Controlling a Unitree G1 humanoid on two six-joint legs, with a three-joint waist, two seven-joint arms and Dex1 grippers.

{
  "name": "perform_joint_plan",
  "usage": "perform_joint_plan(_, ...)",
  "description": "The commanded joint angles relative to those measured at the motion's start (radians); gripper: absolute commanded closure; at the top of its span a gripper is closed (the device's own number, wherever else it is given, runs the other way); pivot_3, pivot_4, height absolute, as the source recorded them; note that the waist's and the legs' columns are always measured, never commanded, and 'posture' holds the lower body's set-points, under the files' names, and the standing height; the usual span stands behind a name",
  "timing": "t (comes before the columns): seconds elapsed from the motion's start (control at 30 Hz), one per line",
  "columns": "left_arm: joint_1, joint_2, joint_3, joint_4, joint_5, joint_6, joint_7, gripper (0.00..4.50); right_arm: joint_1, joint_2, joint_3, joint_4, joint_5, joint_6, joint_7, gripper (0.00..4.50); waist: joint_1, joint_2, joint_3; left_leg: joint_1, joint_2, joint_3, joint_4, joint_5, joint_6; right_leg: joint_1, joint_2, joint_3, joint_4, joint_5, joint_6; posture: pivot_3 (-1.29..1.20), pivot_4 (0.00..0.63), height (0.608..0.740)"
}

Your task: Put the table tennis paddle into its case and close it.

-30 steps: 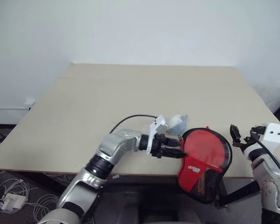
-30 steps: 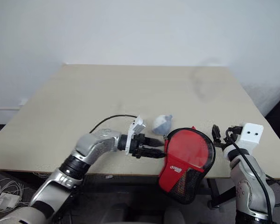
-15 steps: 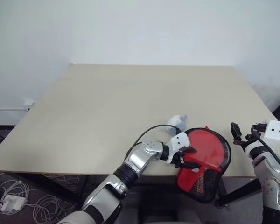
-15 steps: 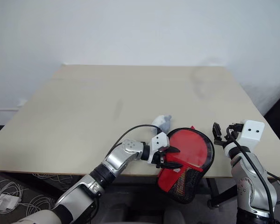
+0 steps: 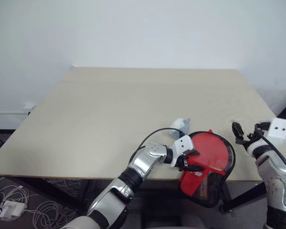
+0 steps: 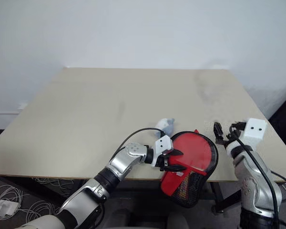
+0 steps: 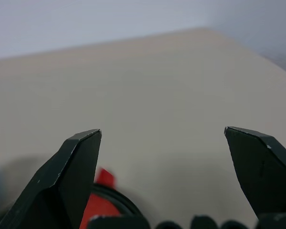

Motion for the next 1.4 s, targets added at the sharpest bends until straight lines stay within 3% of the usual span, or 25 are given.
perform_joint_plan(0.03, 0.03, 0.009, -0.026, 0.1, 0.058, 0.081, 0.008, 1.34, -0.1, -0.03, 0.059, 0.018, 0.021, 0.048, 0.037, 0.0, 0.0, 0.0, 0.0, 0.003, 0.0, 0.0, 0.0, 0.0, 0.0, 0.002, 0.0, 0.0, -0.001, 0.0, 0.0, 0.0, 0.0, 0.728)
perform_joint_plan(0.33, 0.028, -0.014, -0.024, 0.112, 0.067, 0.09, 0.016, 1.34, -0.373, -0.026, 0.259, 0.349, 0.014, 0.152, 0.202, 0.0, 0.001, -0.004, -0.002, 0.007, 0.0, 0.0, -0.001, -0.001, 0.001, 0.005, -0.001, -0.001, -0.002, 0.0, 0.0, 0.0, 0.0, 0.728)
perform_joint_plan(0.5, 0.034, -0.019, -0.015, 0.106, 0.073, 0.081, 0.026, 1.34, -0.454, -0.016, 0.285, 0.556, 0.021, 0.176, 0.285, 0.0, 0.003, -0.004, -0.003, 0.007, 0.0, -0.001, -0.001, -0.001, 0.001, 0.006, -0.001, -0.001, -0.002, 0.0, 0.0, 0.0, 0.0, 0.728)
perform_joint_plan(0.7, 0.041, -0.019, 0.007, 0.097, 0.072, 0.088, 0.038, 1.34, -0.468, -0.018, 0.308, 0.591, 0.072, 0.327, 0.382, 0.0, 0.0, -0.005, -0.003, 0.007, 0.0, -0.001, -0.001, -0.001, 0.001, 0.005, -0.001, -0.001, -0.001, 0.001, 0.001, 0.0, 0.0, 0.728)
perform_joint_plan(0.93, 0.041, -0.019, 0.006, 0.096, 0.085, 0.082, 0.045, 1.34, -0.479, 0.009, 0.29, 0.607, 0.085, 0.383, 0.394, 0.0, 0.0, -0.005, -0.003, 0.007, 0.0, -0.001, -0.001, -0.001, 0.0, 0.005, -0.001, -0.001, -0.001, 0.0, 0.001, 0.0, 0.0, 0.728)
perform_joint_plan(1.03, 0.04, -0.02, 0.008, 0.098, 0.09, 0.08, 0.045, 1.29, -0.476, 0.012, 0.3, 0.594, 0.07, 0.377, 0.388, 0.59, 0.0, -0.005, -0.003, 0.007, 0.0, -0.001, -0.001, -0.001, 0.0, 0.005, -0.001, -0.001, -0.001, 0.0, 0.001, 0.0, 0.0, 0.728)
perform_joint_plan(1.27, 0.03, -0.019, 0.004, 0.114, 0.104, 0.079, 0.045, 1.29, -0.477, 0.039, 0.219, 0.541, 0.057, 0.252, 0.315, 3.09, 0.0, -0.005, -0.003, 0.007, 0.0, -0.001, -0.001, -0.001, 0.0, 0.004, -0.001, -0.001, -0.001, 0.0, 0.001, 0.0, 0.0, 0.728)
perform_joint_plan(1.4, 0.031, -0.018, 0.004, 0.116, 0.11, 0.082, 0.046, 1.29, -0.458, 0.066, 0.144, 0.528, 0.021, 0.12, 0.192, 4.15, 0.0, -0.005, -0.003, 0.006, 0.0, -0.001, -0.001, -0.001, 0.0, 0.004, -0.001, -0.001, -0.001, 0.001, 0.001, 0.0, 0.0, 0.728)
